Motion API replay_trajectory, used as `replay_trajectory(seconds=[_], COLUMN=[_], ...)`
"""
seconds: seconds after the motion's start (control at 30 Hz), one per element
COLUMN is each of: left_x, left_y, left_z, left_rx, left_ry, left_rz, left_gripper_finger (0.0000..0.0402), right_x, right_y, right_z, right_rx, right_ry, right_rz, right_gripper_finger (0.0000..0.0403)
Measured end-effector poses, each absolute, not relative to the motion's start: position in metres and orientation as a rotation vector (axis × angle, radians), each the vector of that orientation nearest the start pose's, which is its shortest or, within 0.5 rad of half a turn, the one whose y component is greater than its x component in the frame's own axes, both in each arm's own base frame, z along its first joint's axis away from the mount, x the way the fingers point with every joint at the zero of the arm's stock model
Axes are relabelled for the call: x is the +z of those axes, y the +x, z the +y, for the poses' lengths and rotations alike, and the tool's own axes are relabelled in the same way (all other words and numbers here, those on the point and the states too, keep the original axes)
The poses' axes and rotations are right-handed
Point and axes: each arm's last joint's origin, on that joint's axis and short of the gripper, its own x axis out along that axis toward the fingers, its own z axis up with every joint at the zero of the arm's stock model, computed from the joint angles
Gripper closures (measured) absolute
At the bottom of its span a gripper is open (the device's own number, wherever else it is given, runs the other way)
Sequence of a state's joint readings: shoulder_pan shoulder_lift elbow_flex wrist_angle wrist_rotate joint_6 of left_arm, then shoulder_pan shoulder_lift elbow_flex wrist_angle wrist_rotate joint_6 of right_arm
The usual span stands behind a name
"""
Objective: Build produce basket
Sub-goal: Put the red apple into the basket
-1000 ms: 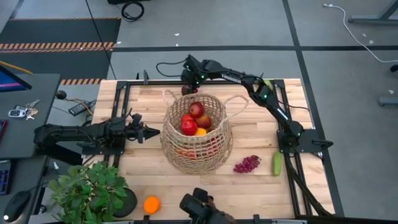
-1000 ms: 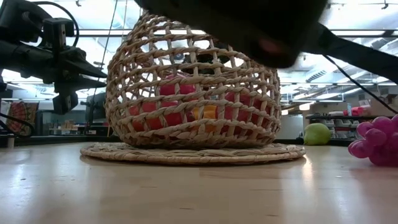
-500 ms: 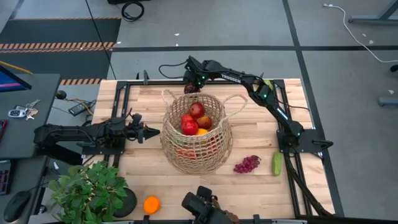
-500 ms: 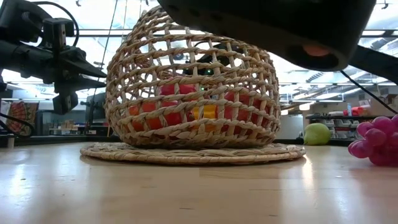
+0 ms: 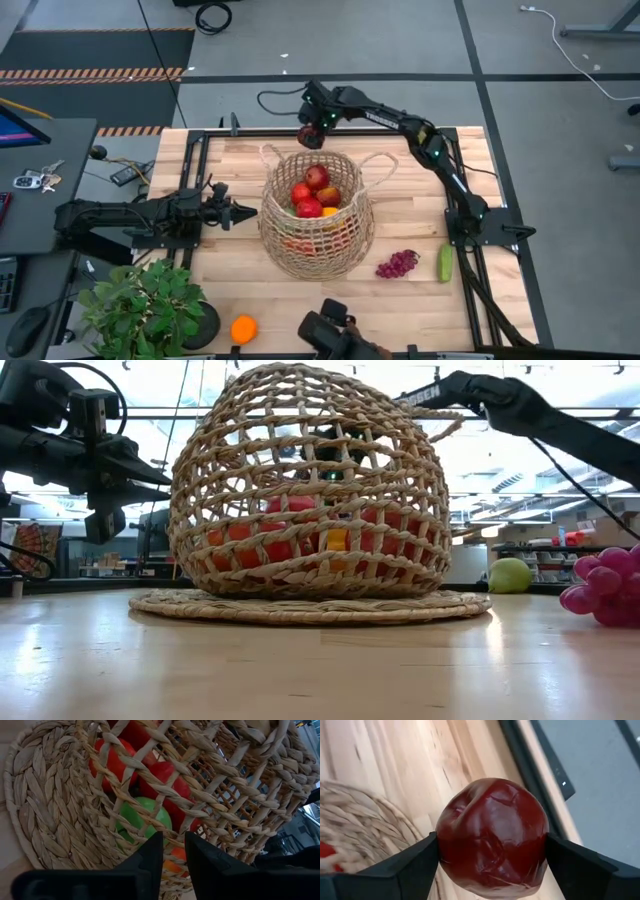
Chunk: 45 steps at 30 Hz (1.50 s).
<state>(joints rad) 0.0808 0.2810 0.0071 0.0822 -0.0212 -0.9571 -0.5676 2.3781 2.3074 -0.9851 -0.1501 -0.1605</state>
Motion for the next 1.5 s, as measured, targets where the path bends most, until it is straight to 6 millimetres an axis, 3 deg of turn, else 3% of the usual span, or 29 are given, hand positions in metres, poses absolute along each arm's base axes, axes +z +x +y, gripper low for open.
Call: replay_trajectory(seconds=[0.37,0.7,1.17,1.5], left_x=[0.15,0.15,0.15,0.15], left_y=[0.113,0.113,0.113,0.113], left_z=[0.01,0.01,0.01,0.01], left_rx=[0.185,0.185,0.185,0.185], left_ry=[-0.959,-0.959,-0.959,-0.959], left_rz=[0.128,0.129,0.129,0.129], left_gripper_finger=[0.0311,0.0316,0.0314,0.0312], right_x=[0.333,0.418,0.477,0.512], right_y=[0.4,0.363,0.329,0.325], right_z=[-0.251,-0.208,-0.153,-0.116], right_rx=[-0.297,-0.117,-0.015,0.191], right_ry=[0.218,0.281,0.212,0.203], right_rz=[0.822,0.588,0.461,0.253], right_gripper_finger=[0.0056,0.0056,0.0056,0.0056])
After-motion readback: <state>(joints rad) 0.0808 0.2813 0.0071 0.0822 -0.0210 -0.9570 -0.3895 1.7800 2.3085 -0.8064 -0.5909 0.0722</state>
